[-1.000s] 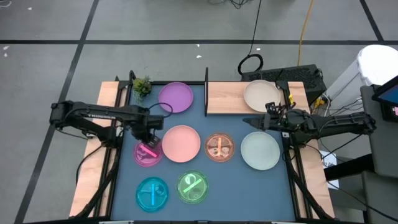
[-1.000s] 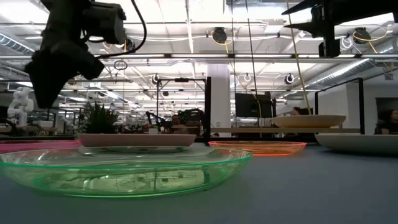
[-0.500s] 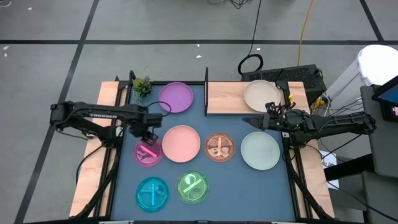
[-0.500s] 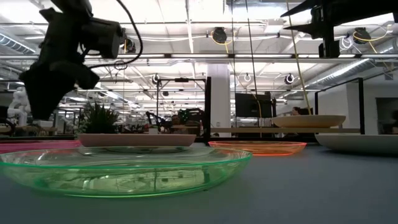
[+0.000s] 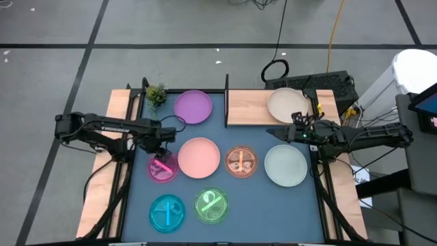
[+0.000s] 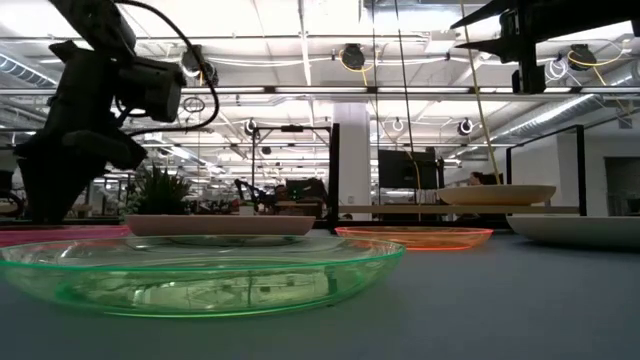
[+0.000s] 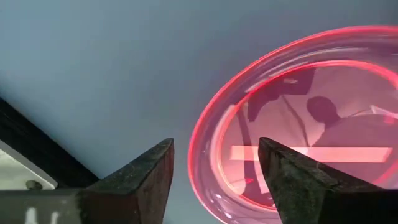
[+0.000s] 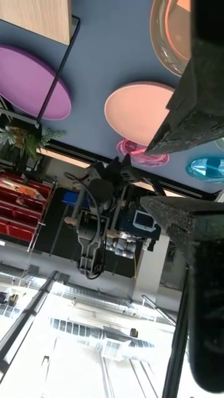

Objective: Place and stack plates onto a shelf
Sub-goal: Put the transparent pink plate on the shelf

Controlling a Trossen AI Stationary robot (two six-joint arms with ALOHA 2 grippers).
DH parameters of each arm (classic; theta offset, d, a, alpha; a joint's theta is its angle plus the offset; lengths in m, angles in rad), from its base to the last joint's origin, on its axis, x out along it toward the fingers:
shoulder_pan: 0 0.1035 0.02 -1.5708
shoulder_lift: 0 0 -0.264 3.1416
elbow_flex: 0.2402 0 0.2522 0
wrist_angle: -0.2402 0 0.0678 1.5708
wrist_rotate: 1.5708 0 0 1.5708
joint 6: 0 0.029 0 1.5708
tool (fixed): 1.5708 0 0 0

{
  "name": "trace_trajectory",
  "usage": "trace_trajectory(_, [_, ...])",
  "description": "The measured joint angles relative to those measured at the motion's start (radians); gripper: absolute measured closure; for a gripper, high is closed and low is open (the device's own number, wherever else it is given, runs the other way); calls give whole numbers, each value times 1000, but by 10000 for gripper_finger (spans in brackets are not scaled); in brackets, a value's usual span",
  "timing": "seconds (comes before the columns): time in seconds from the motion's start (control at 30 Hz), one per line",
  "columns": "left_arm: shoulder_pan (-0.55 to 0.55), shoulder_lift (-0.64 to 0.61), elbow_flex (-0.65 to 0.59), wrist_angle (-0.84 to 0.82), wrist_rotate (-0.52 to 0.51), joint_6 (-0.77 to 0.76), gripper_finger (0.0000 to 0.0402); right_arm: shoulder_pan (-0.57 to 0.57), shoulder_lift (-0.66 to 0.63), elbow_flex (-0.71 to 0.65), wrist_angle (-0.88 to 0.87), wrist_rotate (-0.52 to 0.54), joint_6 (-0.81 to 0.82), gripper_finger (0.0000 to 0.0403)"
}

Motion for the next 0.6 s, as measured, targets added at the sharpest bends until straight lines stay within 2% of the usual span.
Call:
trace_trajectory(0.2, [0,0,-41,38,10,-13,182,0,0,0,3,0,0,303])
trace_trajectory(0.6, [0,0,-58,93,16,-5,183,0,0,0,6,1,8,303])
